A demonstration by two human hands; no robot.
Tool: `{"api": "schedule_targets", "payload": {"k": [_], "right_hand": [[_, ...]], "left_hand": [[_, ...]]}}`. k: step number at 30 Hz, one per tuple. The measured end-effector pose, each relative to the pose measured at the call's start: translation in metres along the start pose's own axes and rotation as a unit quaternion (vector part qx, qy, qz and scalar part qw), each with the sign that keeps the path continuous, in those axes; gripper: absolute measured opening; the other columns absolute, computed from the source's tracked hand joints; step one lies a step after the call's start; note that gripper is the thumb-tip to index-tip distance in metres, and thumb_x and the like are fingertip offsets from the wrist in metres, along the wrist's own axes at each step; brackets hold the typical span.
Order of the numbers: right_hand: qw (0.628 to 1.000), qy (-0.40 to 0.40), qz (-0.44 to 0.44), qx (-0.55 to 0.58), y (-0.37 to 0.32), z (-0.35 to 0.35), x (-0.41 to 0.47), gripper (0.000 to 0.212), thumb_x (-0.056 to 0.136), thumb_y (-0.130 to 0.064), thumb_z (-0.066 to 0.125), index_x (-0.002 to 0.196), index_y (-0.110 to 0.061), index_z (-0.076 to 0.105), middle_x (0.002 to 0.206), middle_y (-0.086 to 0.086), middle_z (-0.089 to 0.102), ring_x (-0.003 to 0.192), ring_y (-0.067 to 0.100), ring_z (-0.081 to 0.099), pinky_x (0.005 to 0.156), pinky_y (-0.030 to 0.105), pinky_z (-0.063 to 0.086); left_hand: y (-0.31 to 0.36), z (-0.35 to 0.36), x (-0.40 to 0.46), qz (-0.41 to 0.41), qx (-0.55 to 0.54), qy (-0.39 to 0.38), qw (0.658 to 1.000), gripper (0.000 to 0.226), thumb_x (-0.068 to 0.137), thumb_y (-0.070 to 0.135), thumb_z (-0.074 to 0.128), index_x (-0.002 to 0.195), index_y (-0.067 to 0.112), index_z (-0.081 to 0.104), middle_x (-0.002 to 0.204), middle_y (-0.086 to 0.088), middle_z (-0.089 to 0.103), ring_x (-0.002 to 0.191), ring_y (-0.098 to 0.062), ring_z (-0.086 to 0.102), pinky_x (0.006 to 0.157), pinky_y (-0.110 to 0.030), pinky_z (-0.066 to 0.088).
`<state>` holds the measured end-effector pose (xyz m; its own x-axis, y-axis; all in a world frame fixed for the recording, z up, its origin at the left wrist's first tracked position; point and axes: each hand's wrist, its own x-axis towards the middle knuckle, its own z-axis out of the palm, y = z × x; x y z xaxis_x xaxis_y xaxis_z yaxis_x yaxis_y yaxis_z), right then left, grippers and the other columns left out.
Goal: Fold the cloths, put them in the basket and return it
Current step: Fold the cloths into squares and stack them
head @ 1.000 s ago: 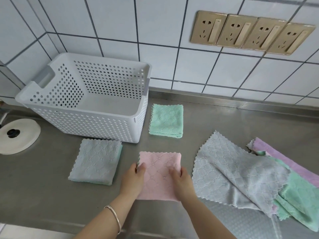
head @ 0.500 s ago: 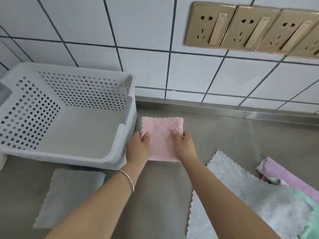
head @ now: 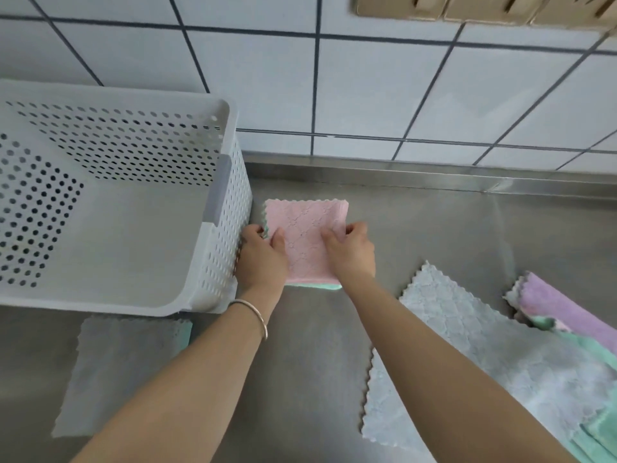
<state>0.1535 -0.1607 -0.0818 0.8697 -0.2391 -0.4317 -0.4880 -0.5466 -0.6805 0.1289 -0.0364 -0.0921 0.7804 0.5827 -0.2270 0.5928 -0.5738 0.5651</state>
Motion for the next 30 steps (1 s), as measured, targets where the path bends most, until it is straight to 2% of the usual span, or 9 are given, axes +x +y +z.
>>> {"api": "schedule_targets", "payload": {"k": [5, 9, 12, 16, 19, 21, 23, 27, 30], "right_hand": [[0.988, 0.083, -0.122, -0.054, 0.057, -0.042, -0.047, 0.024, 0.088, -0.027, 0.053, 0.108, -0.014, 0.048, 0.092, -0.003, 0.056, 0.077, 0.017, 0.055, 0.070, 0.033, 0.045], [0.937, 0.112, -0.301, -0.136, 0.152, -0.071, -0.115, 0.012, 0.082, -0.028, 0.053, 0.090, -0.020, 0.051, 0.074, -0.004, 0.057, 0.066, 0.014, 0.056, 0.055, 0.026, 0.048], [0.905, 0.093, -0.343, -0.232, 0.211, -0.078, -0.158, 0.020, 0.072, -0.035, 0.061, 0.088, -0.023, 0.053, 0.077, -0.006, 0.059, 0.073, 0.014, 0.053, 0.066, 0.022, 0.041], [0.885, 0.102, -0.333, -0.310, 0.245, -0.076, -0.183, 0.021, 0.064, -0.027, 0.068, 0.083, -0.018, 0.066, 0.080, -0.002, 0.061, 0.073, 0.020, 0.054, 0.070, 0.028, 0.046], [0.883, 0.128, -0.317, -0.322, 0.245, -0.072, -0.179, 0.008, 0.063, -0.014, 0.066, 0.069, -0.017, 0.063, 0.070, 0.001, 0.057, 0.064, 0.023, 0.055, 0.060, 0.032, 0.048], [0.888, 0.142, -0.299, -0.320, 0.237, -0.073, -0.177, 0.005, 0.065, -0.013, 0.061, 0.063, -0.016, 0.057, 0.065, 0.000, 0.054, 0.059, 0.022, 0.053, 0.060, 0.028, 0.040], [0.898, 0.166, -0.295, -0.282, 0.226, -0.076, -0.179, 0.008, 0.072, -0.015, 0.050, 0.065, -0.015, 0.055, 0.062, 0.000, 0.054, 0.057, 0.021, 0.053, 0.060, 0.026, 0.036], [0.888, 0.232, -0.337, -0.211, 0.206, -0.100, -0.189, 0.003, 0.081, -0.015, 0.043, 0.081, -0.017, 0.043, 0.063, -0.001, 0.056, 0.054, 0.019, 0.054, 0.061, 0.029, 0.031], [0.847, 0.238, -0.384, -0.279, 0.200, -0.121, -0.191, 0.013, 0.078, -0.017, 0.049, 0.090, -0.018, 0.045, 0.066, -0.001, 0.057, 0.057, 0.020, 0.055, 0.060, 0.027, 0.032]], "left_hand": [[-0.005, -0.009, -0.023, 0.065, 0.026, -0.030, 0.997, 0.068, 0.088, 0.037, 0.053, 0.141, 0.010, 0.022, 0.145, -0.013, 0.035, 0.129, -0.032, 0.039, 0.102, -0.043, 0.039], [-0.015, -0.017, -0.061, 0.154, 0.068, -0.026, 0.985, 0.075, 0.087, 0.024, 0.055, 0.145, 0.002, 0.014, 0.152, -0.019, 0.019, 0.139, -0.035, 0.021, 0.115, -0.042, 0.023], [-0.029, -0.014, -0.097, 0.251, 0.117, -0.035, 0.960, 0.074, 0.082, 0.022, 0.061, 0.144, 0.004, 0.024, 0.153, -0.017, 0.018, 0.141, -0.033, 0.018, 0.116, -0.040, 0.020], [-0.045, 0.003, -0.154, 0.456, 0.138, -0.134, 0.869, 0.046, 0.073, 0.028, 0.058, 0.117, 0.013, 0.058, 0.126, -0.009, 0.055, 0.113, -0.031, 0.054, 0.095, -0.044, 0.049], [-0.048, 0.008, -0.193, 0.519, 0.206, -0.302, 0.773, 0.049, 0.080, 0.043, 0.047, 0.122, 0.019, 0.056, 0.130, 0.002, 0.052, 0.121, -0.022, 0.047, 0.106, -0.034, 0.036], [-0.047, 0.014, -0.212, 0.560, 0.272, -0.316, 0.716, 0.056, 0.080, 0.047, 0.053, 0.128, 0.017, 0.051, 0.133, 0.001, 0.050, 0.124, -0.021, 0.042, 0.111, -0.033, 0.026], [-0.041, 0.015, -0.224, 0.559, 0.277, -0.302, 0.721, 0.049, 0.080, 0.041, 0.058, 0.121, 0.016, 0.054, 0.122, -0.001, 0.056, 0.116, -0.023, 0.050, 0.105, -0.034, 0.032], [-0.023, 0.002, -0.223, 0.552, 0.129, -0.229, 0.791, 0.022, 0.066, 0.014, 0.063, 0.087, 0.020, 0.064, 0.077, 0.003, 0.068, 0.067, -0.024, 0.066, 0.057, -0.024, 0.047], [-0.001, -0.015, -0.223, 0.498, 0.054, -0.226, 0.836, 0.033, 0.079, 0.003, 0.051, 0.106, 0.019, 0.061, 0.099, 0.001, 0.070, 0.085, -0.028, 0.064, 0.068, -0.032, 0.048]]}}
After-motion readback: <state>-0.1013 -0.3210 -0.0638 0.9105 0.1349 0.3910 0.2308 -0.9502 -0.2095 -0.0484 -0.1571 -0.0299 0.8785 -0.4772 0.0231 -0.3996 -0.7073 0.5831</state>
